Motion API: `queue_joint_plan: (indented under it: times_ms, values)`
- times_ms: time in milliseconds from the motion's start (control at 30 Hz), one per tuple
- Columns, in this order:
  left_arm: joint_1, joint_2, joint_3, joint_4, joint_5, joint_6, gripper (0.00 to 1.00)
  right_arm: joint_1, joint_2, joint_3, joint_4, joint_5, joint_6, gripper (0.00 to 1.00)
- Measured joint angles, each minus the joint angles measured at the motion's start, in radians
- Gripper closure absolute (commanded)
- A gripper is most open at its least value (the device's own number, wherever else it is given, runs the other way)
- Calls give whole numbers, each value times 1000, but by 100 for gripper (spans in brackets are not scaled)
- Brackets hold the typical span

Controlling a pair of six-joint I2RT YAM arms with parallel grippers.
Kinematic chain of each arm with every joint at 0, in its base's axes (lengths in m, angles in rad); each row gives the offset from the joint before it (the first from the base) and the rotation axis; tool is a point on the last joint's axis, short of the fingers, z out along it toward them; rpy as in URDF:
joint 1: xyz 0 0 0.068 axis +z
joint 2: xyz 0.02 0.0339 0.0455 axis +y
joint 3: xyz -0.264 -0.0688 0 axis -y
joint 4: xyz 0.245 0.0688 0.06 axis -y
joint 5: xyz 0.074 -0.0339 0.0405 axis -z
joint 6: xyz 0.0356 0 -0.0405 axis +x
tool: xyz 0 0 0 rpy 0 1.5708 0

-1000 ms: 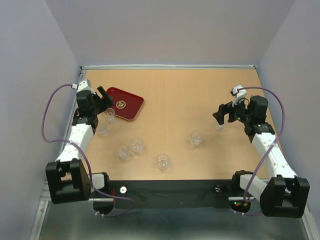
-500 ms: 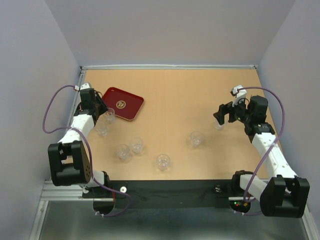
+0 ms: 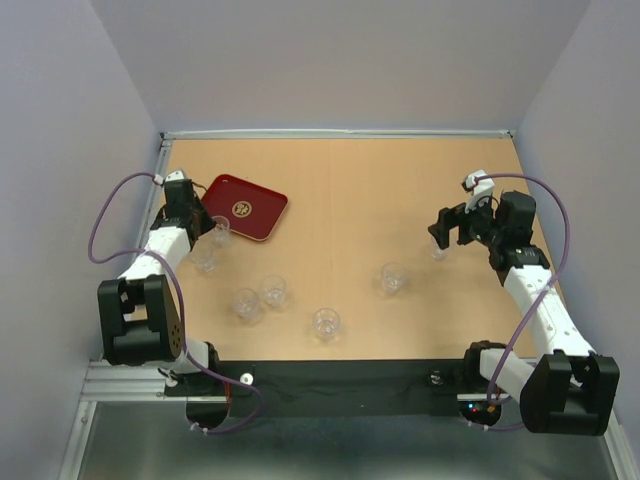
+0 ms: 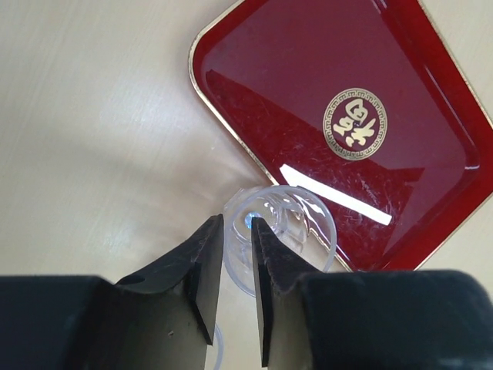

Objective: Place the glasses into the tray

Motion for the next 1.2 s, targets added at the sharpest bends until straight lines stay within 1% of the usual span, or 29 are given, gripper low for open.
queue_joint_plan:
  times_ms: [367, 567, 633, 667, 700, 867, 1000, 1200]
  values:
    - [-26, 20, 0, -12, -34, 12, 70, 0, 0, 0, 0, 10, 0, 0]
    - [-35, 57, 0, -27, -34, 16, 75, 0, 0, 0, 0, 17, 0, 0]
    - [-38, 63, 0, -31, -34, 18, 80, 0, 0, 0, 0, 18, 0, 0]
    - [-39, 63, 0, -33, -34, 19, 92, 0, 0, 0, 0, 18, 0, 0]
    - [-40, 63, 0, -35, -34, 21, 100, 0, 0, 0, 0, 18, 0, 0]
    - [-56, 50, 0, -40, -35, 26, 100, 0, 0, 0, 0, 26, 0, 0]
    - [-68, 5, 2, -41, -33, 27, 100, 0, 0, 0, -1, 29, 0, 0]
    - [-67, 0, 58, -37, -1, 27, 100, 0, 0, 0, -1, 32, -1, 0]
